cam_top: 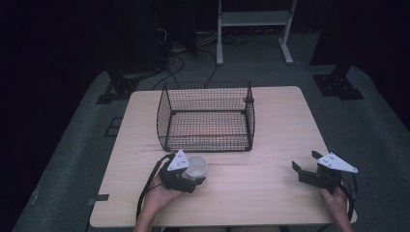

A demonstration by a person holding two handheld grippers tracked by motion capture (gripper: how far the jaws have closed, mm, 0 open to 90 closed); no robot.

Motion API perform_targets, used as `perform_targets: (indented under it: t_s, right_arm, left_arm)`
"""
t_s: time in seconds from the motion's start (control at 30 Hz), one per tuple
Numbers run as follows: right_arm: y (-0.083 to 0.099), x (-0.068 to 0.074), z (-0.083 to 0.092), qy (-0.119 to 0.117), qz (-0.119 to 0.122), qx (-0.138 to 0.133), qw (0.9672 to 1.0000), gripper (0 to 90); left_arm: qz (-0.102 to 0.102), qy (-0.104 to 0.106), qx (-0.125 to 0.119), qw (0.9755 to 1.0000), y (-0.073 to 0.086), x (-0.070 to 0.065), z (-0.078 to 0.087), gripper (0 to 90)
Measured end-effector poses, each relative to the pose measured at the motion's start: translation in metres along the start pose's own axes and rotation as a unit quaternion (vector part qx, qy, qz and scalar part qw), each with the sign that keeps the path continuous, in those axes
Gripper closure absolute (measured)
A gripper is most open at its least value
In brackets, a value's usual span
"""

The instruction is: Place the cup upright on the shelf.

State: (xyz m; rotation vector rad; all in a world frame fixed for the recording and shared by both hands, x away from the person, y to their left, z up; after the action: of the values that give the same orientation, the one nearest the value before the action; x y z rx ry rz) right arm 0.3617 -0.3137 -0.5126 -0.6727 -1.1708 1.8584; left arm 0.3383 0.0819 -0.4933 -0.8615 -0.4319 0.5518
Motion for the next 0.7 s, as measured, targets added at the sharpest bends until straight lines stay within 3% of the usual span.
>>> perform_targets:
  t_s: [0.43,0.7]
  right_arm:
    - [0.0,0.0,0.0,0.0,-0.001,-0.001,1.0,13.1]
    - [0.0,0.0,0.0,-0.002,-0.001,-0.002,1.0,13.1]
  left_arm:
    - [-0.006,0.003,-0.021,0.9998,-0.018,0.0,0.008,21.0]
    - [-0.009,0.012,-0.021,0.9997,-0.027,0.0,0.009,21.1]
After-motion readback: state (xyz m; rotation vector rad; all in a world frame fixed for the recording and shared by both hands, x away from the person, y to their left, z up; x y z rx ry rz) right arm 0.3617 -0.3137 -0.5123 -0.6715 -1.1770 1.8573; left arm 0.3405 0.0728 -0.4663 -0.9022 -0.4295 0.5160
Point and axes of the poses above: each handheld gripper's, and its own axes: z roughly backward along the jaws, y roughly out of its underside, x roughly to its left, the point moved 8 cm from there along -z, roughly forward along the jaws, and after that the axes turned 9 degrees about -y, right-handed, at the moved point
